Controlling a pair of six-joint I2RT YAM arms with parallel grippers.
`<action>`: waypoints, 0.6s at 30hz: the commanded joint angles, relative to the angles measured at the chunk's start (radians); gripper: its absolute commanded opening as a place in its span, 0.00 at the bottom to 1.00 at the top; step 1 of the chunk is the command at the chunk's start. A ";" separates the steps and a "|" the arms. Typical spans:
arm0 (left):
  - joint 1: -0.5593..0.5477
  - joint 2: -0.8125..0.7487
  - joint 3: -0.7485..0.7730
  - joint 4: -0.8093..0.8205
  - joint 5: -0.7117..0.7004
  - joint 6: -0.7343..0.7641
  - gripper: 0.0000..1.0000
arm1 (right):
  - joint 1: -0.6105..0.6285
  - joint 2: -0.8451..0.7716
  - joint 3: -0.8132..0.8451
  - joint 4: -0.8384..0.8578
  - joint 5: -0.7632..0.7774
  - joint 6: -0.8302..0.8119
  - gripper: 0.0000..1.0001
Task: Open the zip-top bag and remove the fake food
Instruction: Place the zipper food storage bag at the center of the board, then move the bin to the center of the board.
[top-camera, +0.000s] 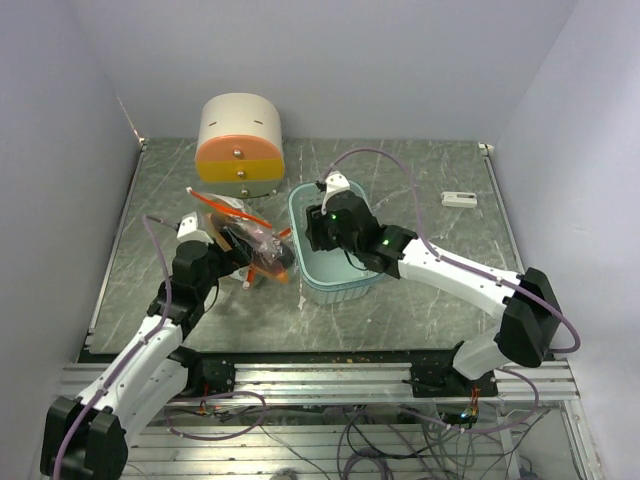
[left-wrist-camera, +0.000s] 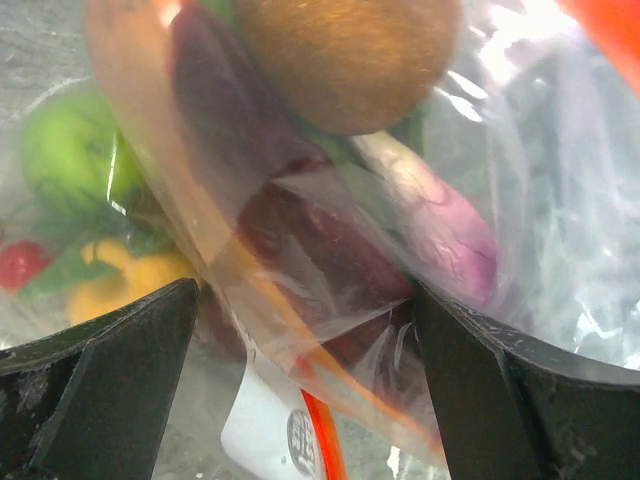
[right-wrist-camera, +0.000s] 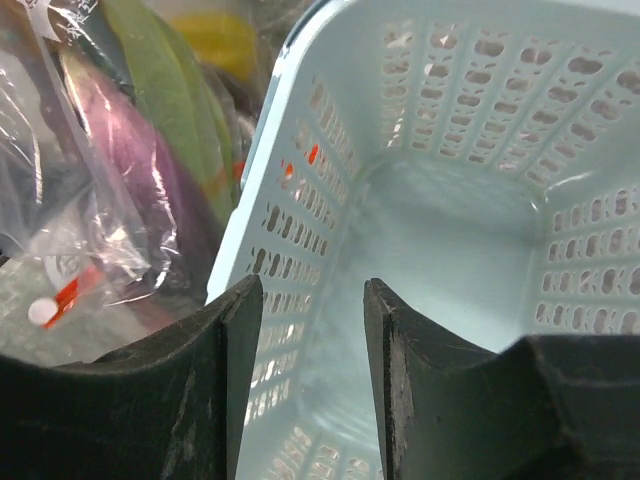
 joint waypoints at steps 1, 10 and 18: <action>0.004 0.063 0.028 -0.020 0.009 0.065 0.99 | 0.013 -0.030 -0.023 0.065 0.003 0.024 0.45; 0.001 0.057 -0.015 -0.018 -0.021 0.101 0.99 | 0.052 -0.019 -0.053 0.126 -0.017 0.024 0.60; 0.001 0.011 -0.057 -0.026 -0.036 0.115 0.99 | 0.073 0.122 0.046 0.045 0.055 -0.013 0.62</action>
